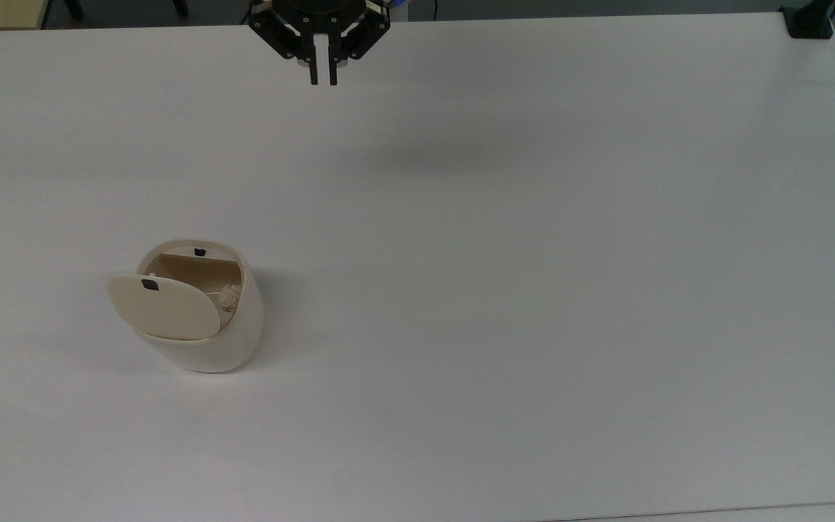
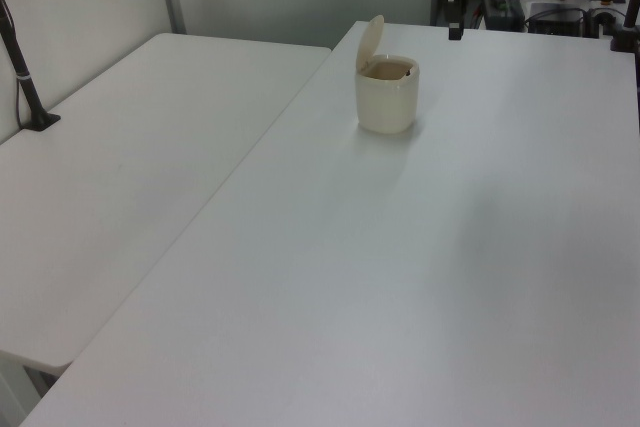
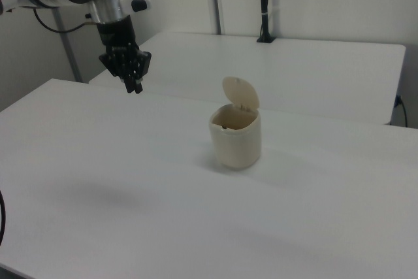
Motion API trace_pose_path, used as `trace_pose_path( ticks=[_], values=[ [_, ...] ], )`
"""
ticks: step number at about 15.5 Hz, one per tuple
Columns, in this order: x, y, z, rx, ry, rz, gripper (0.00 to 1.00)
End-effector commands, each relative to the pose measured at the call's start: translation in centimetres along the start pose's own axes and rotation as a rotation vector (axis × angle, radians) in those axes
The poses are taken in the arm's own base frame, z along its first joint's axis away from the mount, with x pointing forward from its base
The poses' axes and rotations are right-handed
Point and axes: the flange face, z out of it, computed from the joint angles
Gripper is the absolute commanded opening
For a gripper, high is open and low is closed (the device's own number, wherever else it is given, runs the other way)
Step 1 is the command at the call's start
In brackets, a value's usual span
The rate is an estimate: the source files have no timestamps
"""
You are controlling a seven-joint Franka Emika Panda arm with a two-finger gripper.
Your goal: Open the trash bin
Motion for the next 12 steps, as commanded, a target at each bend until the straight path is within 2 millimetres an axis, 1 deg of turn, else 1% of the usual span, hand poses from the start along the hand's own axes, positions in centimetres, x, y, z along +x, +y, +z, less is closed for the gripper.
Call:
trace_pose_path(
  ticks=[1,3,4,12],
  values=[
    [-0.86,0.57,0.02,-0.019,-0.007,-0.025,0.8],
    [-0.82,0.73,0.19,-0.019,-0.009,-0.021,0.98],
    [-0.82,0.74,0.19,-0.019,-0.009,-0.022,1.0],
    [-0.89,1.2,-0.33,-0.018,0.003,-0.011,1.0]
  ],
)
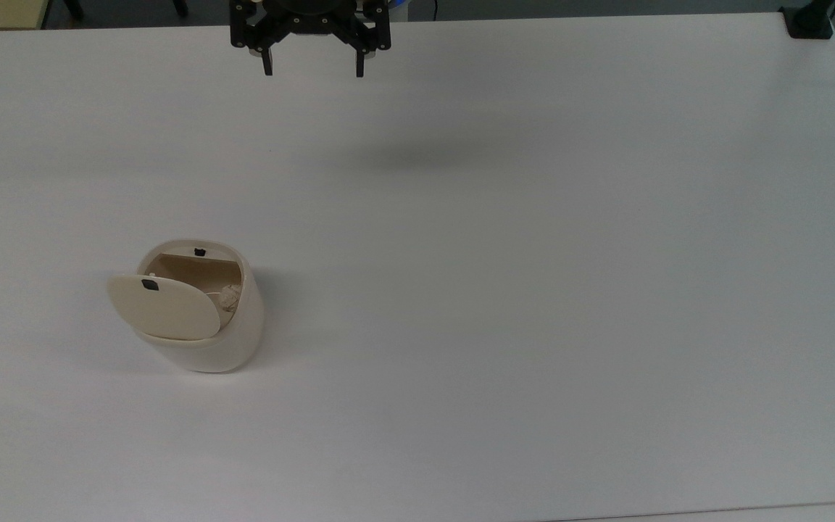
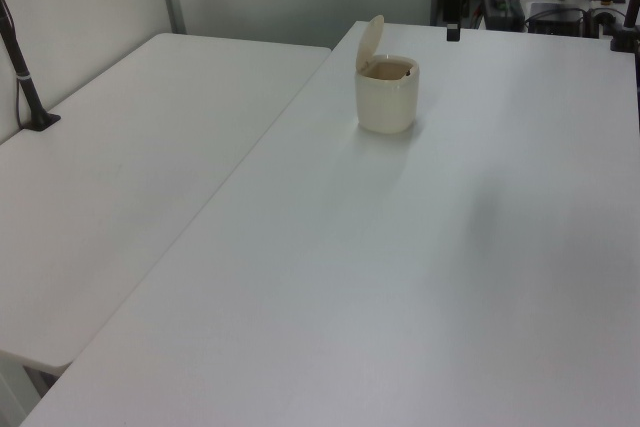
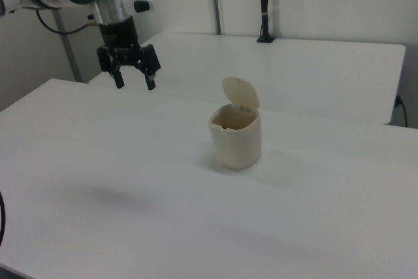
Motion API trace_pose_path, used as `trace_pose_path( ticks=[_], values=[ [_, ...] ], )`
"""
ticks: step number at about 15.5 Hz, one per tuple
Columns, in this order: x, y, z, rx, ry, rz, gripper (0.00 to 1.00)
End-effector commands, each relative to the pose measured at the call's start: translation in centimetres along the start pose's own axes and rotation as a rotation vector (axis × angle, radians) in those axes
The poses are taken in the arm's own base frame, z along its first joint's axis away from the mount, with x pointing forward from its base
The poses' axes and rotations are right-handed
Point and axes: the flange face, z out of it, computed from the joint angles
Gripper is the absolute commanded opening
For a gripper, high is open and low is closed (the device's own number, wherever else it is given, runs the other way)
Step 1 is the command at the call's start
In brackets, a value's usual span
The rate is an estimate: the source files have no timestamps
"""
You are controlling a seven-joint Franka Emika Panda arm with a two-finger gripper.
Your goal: Open the trash bin
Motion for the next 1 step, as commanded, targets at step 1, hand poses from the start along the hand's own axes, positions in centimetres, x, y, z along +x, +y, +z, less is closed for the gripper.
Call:
trace_pose_path(
  ticks=[1],
  values=[
    [-0.86,0.73,-0.53,-0.01,0.006,-0.01,1.0]
  ],
)
